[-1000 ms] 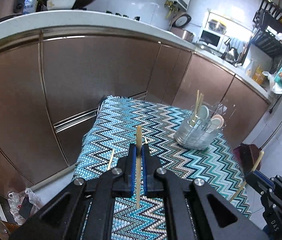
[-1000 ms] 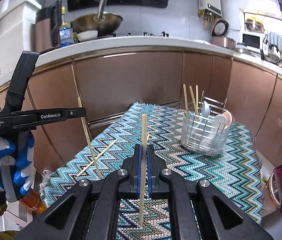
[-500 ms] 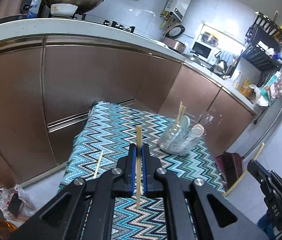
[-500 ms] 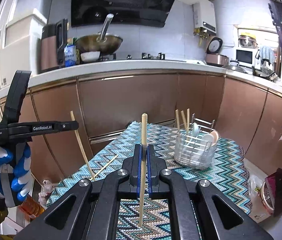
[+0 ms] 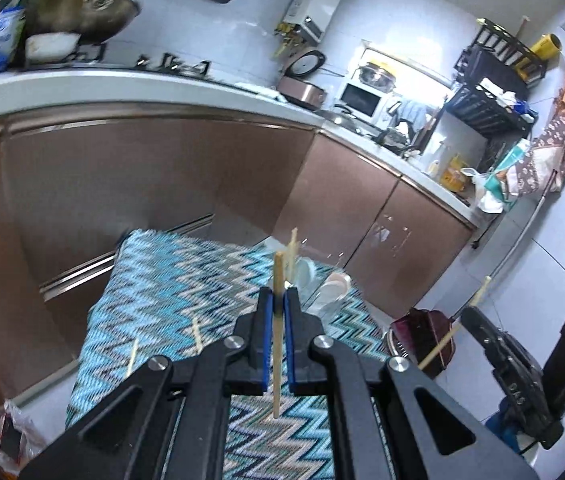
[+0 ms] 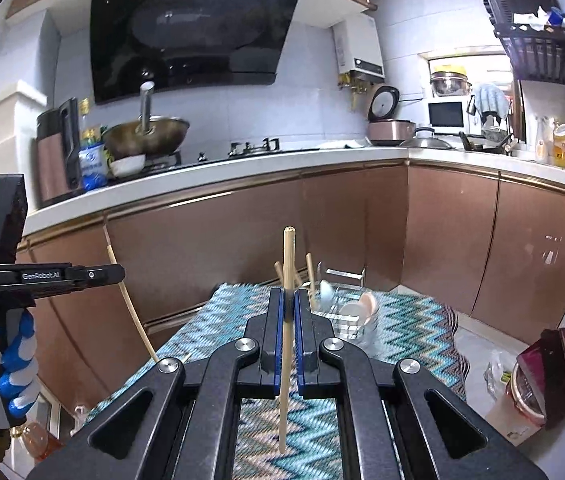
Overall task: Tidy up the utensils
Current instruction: 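Lift both chopsticks and carry them over the wire holder, then lower both chopsticks into the wire holder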
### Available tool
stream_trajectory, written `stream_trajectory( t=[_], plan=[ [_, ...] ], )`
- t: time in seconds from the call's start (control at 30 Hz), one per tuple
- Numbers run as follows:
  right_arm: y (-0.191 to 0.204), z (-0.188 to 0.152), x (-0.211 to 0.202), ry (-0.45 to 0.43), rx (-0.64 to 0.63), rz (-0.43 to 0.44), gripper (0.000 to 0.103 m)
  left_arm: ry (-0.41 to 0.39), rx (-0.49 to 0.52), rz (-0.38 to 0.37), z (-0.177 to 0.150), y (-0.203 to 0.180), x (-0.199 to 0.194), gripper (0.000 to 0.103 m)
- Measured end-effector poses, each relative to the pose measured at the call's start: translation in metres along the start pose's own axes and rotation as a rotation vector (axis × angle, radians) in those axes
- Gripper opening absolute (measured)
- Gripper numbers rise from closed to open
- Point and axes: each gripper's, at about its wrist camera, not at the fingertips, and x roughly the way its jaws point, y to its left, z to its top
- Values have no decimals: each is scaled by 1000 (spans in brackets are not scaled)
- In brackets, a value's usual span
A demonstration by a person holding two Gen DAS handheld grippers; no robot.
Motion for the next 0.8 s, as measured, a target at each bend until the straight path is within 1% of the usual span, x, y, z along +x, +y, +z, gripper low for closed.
stream_trajectory(
  t=[0.23, 0.37, 0.47, 0.6, 0.7, 0.8],
  plan=[
    [-22, 28, 38, -47, 2, 27, 5, -36, 25, -53, 39, -31, 34, 5],
    [-32, 42, 59, -79, 2, 48, 5, -57, 38, -60, 59, -44, 63, 5],
    [-40, 51, 76, -108, 9, 63, 5, -78, 53, -36, 70, -51, 86, 5],
    [-46, 58, 97, -137, 4, 80, 5, -89, 71, -3, 76, -53, 113, 5],
    [-48, 61, 117, -147, -1, 98, 5, -98, 83, 21, 79, -52, 131, 5],
    [-47, 60, 134, -152, -14, 97, 5, -109, 90, 39, 81, -51, 146, 5]
  ],
)
